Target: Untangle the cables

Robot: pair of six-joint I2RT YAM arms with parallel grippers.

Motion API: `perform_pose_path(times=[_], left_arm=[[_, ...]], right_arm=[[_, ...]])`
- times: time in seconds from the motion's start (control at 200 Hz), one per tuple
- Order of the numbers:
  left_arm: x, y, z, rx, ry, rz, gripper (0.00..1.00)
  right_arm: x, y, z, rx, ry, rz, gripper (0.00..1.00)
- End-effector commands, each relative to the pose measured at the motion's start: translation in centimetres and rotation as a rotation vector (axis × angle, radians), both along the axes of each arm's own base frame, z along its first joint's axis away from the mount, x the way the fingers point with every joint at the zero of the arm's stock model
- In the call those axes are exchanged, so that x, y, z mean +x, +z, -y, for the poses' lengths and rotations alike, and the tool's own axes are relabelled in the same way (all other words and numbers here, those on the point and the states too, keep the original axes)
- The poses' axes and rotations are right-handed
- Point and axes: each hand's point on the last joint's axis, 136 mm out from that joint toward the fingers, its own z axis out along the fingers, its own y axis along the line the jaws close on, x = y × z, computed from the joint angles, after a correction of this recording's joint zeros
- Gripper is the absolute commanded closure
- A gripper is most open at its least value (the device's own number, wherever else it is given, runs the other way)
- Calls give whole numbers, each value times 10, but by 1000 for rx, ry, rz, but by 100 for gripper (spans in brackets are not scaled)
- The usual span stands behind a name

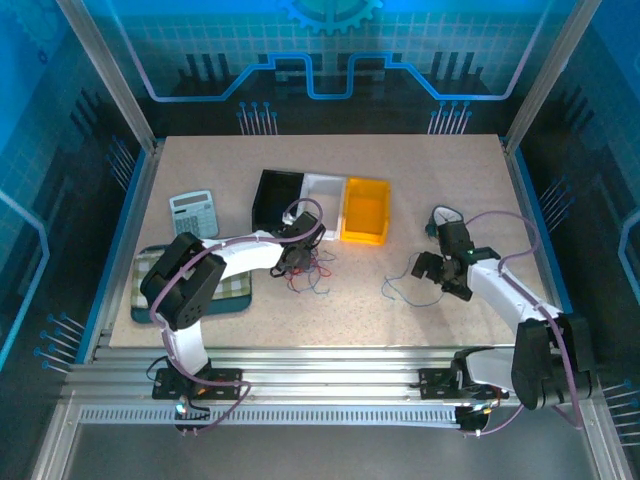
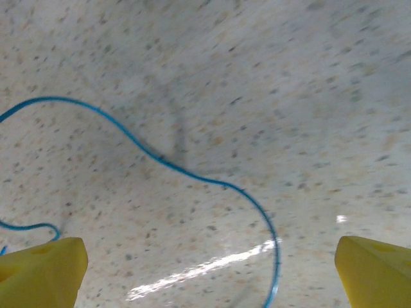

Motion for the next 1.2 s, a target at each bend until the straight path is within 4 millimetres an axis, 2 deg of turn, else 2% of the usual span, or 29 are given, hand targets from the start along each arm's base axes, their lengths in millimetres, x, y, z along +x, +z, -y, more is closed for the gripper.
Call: perform_pose_path(times=[0.0, 0.175, 0.41, 0.681, 0.941, 1.196], left_arm=[[-10, -19, 8, -10, -44, -66, 100], [-10, -18, 8, -11, -45, -64, 100], [-8, -18, 10, -11, -49, -62, 100], [-8, -18, 10, -12, -45, -65, 100], [-9, -19, 11, -14, -54, -68, 100], [-7, -20, 15, -18, -72, -74, 100]], right_arm=[[8, 2, -15, 90, 40, 42, 0], [7, -7, -20, 104, 74, -16, 0], [26, -12, -50, 208, 202, -13, 0], [39, -17, -54, 137, 238, -28, 0], [51, -3, -71, 79, 347, 17, 2], [45, 1, -102, 87, 545, 75, 2]])
